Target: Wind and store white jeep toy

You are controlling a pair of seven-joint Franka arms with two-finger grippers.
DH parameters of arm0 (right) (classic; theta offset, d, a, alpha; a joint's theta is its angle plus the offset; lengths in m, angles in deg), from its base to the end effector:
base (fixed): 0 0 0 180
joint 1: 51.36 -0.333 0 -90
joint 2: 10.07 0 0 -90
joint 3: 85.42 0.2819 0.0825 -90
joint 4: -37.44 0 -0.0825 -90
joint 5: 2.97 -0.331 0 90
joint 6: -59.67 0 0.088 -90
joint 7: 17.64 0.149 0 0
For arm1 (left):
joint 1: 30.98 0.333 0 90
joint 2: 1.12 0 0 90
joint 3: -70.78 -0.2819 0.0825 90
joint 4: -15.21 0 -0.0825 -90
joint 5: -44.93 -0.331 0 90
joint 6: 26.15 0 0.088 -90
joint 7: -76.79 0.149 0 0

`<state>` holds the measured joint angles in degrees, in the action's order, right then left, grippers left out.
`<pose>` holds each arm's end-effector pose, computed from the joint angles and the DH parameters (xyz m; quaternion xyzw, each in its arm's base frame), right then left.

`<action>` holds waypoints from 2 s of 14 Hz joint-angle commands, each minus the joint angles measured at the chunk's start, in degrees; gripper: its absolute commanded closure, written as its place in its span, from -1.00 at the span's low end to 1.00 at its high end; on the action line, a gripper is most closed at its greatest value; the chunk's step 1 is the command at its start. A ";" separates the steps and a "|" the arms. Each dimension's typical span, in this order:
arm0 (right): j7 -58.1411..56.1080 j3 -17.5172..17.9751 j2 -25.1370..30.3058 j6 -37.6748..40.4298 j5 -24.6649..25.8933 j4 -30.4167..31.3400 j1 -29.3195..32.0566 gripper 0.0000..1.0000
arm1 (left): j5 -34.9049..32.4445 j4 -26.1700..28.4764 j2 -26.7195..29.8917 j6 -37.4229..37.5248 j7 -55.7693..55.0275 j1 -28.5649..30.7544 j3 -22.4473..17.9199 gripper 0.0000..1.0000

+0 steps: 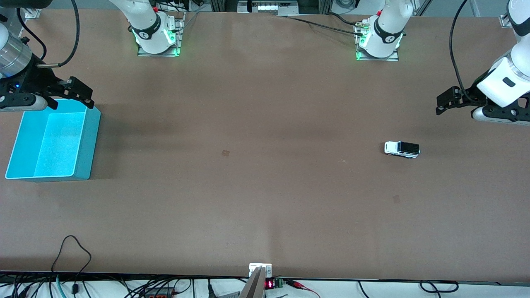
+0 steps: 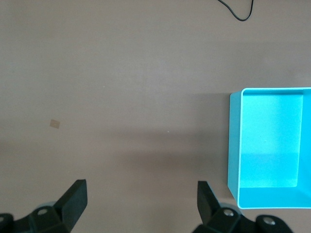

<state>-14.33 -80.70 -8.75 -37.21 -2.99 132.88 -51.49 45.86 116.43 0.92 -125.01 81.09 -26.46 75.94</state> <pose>0.5053 0.0433 0.5306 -0.9996 -0.0134 -0.0240 0.0009 0.4995 -0.0082 0.4967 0.9991 -0.0418 -0.0027 0.0065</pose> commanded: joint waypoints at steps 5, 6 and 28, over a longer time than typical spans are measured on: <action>-0.41 0.29 -0.45 0.56 -0.94 -1.22 0.31 -1.00 | 0.91 -1.20 -0.20 3.31 0.79 0.49 0.11 -1.00; -0.41 0.29 -0.45 0.56 -0.94 -1.22 0.31 -1.00 | 0.91 -1.20 -0.29 4.19 0.79 0.75 0.02 -1.00; -0.41 0.29 -0.45 0.56 -0.94 -1.22 0.31 -1.00 | -6.29 5.36 -6.18 5.64 43.99 -2.67 0.55 -1.00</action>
<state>-14.33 -80.67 -8.76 -37.21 -2.99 132.87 -51.50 41.40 117.14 -5.90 -114.51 116.70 -29.08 76.43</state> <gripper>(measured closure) 0.000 0.000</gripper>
